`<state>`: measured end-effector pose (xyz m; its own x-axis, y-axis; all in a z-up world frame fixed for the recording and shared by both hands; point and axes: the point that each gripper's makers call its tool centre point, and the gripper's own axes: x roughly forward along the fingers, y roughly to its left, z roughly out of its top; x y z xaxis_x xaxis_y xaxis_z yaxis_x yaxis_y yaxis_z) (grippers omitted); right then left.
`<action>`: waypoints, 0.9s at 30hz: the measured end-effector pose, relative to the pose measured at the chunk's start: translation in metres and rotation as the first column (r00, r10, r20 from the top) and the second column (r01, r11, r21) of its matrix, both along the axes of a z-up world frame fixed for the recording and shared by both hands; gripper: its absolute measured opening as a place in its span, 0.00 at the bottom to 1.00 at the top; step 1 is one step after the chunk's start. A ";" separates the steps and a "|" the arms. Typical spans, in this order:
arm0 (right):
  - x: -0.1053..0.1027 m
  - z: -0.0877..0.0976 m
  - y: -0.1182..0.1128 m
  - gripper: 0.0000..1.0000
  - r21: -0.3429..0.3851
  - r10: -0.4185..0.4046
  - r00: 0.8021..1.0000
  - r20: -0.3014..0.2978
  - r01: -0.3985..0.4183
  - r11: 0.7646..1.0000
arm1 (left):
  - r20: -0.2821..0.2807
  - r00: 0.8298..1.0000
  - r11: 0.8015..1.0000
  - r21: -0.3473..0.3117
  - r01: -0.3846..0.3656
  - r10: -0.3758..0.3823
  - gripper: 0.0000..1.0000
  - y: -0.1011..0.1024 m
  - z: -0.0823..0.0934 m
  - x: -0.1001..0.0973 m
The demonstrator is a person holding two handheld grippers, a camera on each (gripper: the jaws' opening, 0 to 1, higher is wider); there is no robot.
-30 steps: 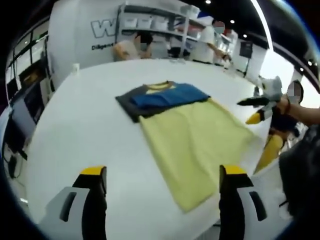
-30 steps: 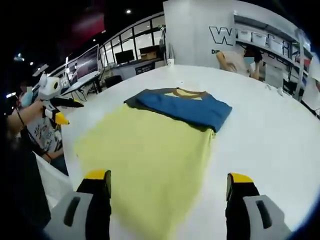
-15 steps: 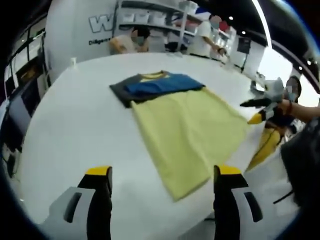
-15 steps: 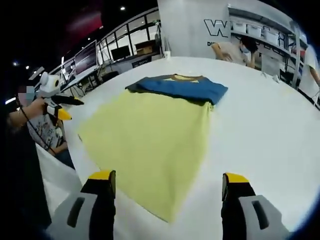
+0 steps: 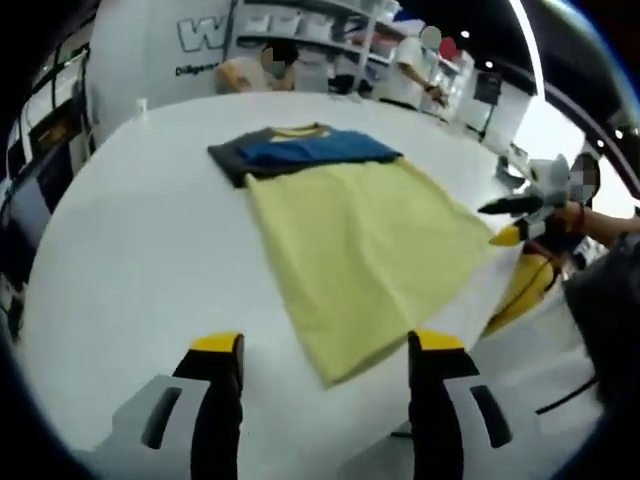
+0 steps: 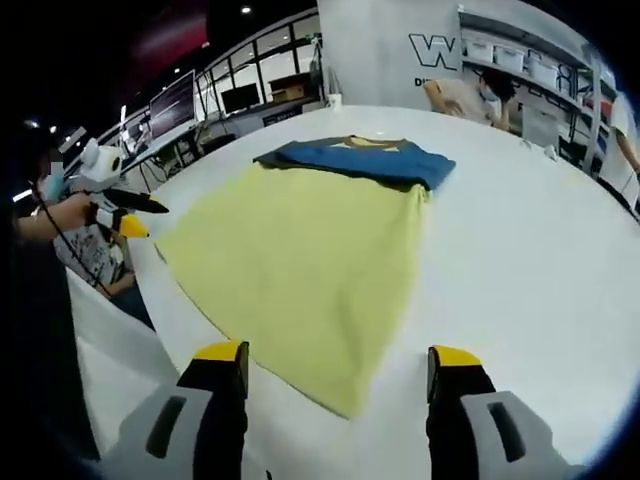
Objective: Fold the garment on the visible template until the final outline fits inside the template.
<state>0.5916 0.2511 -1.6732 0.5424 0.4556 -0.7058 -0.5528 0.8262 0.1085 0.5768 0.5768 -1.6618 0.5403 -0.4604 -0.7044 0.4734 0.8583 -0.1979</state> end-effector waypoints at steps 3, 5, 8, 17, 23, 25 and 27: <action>-0.001 -0.002 -0.002 0.66 0.000 -0.008 1.000 0.000 0.008 1.000 | -0.020 1.000 1.000 -0.009 -0.001 0.001 0.54 -0.002 -0.005 -0.004; -0.003 -0.002 -0.002 0.64 -0.004 -0.008 1.000 -0.003 0.008 1.000 | -0.030 1.000 1.000 -0.005 0.002 -0.003 0.50 -0.003 -0.009 -0.007; -0.006 -0.002 -0.003 0.62 0.003 -0.011 1.000 -0.010 0.011 1.000 | -0.036 0.999 1.000 -0.018 -0.008 0.007 0.50 -0.004 -0.008 -0.009; -0.011 -0.004 -0.005 0.53 -0.025 -0.003 1.000 -0.010 0.003 1.000 | -0.054 0.994 0.991 -0.097 -0.095 0.090 0.43 -0.006 -0.004 -0.002; -0.011 0.000 0.003 0.47 0.019 -0.014 1.000 -0.003 0.014 1.000 | -0.070 0.992 0.987 -0.113 -0.116 0.108 0.36 -0.007 -0.007 -0.001; -0.010 -0.001 0.004 0.44 0.011 -0.017 1.000 -0.011 0.017 1.000 | -0.072 0.993 0.989 -0.108 -0.104 0.097 0.31 -0.009 -0.007 -0.002; -0.009 -0.004 0.003 0.42 -0.012 -0.005 1.000 -0.010 0.005 1.000 | -0.073 0.995 0.994 -0.075 -0.075 0.070 0.28 -0.008 -0.008 -0.006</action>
